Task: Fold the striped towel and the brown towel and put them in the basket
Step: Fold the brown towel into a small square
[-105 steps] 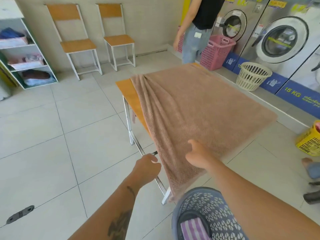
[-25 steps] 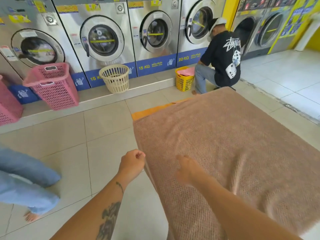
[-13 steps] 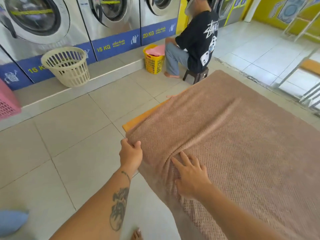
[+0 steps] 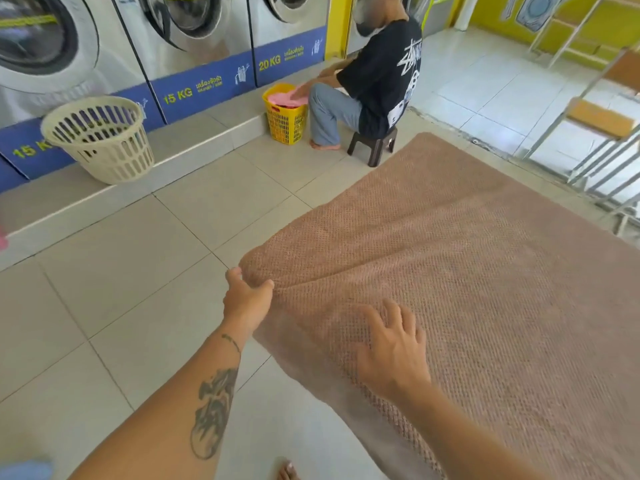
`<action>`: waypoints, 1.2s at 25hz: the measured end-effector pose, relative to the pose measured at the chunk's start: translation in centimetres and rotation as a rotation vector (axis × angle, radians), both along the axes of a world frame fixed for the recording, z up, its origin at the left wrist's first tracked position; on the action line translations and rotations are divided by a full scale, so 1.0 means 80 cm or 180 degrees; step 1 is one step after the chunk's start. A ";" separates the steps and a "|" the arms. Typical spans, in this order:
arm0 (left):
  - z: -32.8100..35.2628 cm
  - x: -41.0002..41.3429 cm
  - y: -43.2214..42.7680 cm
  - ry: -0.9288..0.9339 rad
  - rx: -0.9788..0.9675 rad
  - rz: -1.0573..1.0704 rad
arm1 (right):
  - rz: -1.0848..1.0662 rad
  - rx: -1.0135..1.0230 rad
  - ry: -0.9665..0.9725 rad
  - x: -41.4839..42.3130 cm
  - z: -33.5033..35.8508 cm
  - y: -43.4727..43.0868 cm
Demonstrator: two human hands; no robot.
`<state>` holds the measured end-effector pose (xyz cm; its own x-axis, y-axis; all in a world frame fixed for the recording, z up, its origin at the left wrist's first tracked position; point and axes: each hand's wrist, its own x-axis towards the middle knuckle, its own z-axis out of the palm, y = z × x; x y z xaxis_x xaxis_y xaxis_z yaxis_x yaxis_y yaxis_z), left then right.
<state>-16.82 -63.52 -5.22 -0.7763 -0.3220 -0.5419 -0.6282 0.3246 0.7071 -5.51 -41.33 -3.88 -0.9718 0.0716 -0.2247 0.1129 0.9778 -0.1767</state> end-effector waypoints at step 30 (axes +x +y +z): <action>-0.002 0.425 0.325 -0.0313 -0.0267 -0.1452 | -0.1568 -0.1185 0.0015 0.391 0.008 0.322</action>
<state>17.18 -37.52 -5.41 -0.7950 -0.0058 -0.6066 -0.4709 0.6363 0.6110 25.81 -15.58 -3.21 -0.8455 0.4299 -0.3167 0.5339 0.6836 -0.4976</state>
